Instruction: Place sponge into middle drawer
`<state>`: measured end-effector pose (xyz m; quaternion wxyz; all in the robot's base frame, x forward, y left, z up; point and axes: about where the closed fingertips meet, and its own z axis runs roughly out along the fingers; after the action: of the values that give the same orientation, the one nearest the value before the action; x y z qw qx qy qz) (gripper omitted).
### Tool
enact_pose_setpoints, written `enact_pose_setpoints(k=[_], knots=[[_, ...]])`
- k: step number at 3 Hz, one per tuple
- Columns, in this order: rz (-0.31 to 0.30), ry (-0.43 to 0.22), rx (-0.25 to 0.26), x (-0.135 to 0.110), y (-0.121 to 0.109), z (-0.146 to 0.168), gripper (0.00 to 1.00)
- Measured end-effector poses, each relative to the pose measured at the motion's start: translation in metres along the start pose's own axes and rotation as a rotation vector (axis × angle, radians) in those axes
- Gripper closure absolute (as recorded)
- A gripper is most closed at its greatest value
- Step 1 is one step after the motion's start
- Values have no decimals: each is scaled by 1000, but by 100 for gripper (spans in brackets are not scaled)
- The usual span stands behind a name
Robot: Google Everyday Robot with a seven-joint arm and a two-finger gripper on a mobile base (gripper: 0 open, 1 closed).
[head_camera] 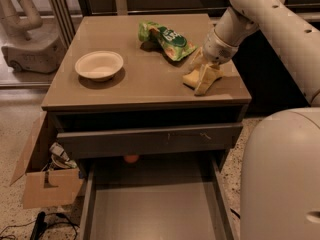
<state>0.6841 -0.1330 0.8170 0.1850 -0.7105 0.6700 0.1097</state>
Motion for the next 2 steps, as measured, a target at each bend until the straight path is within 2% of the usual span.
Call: enact_pose_setpoints(k=[1, 2], knots=[[0, 0, 0, 0, 0, 0, 85], [0, 0, 0, 0, 0, 0, 100]])
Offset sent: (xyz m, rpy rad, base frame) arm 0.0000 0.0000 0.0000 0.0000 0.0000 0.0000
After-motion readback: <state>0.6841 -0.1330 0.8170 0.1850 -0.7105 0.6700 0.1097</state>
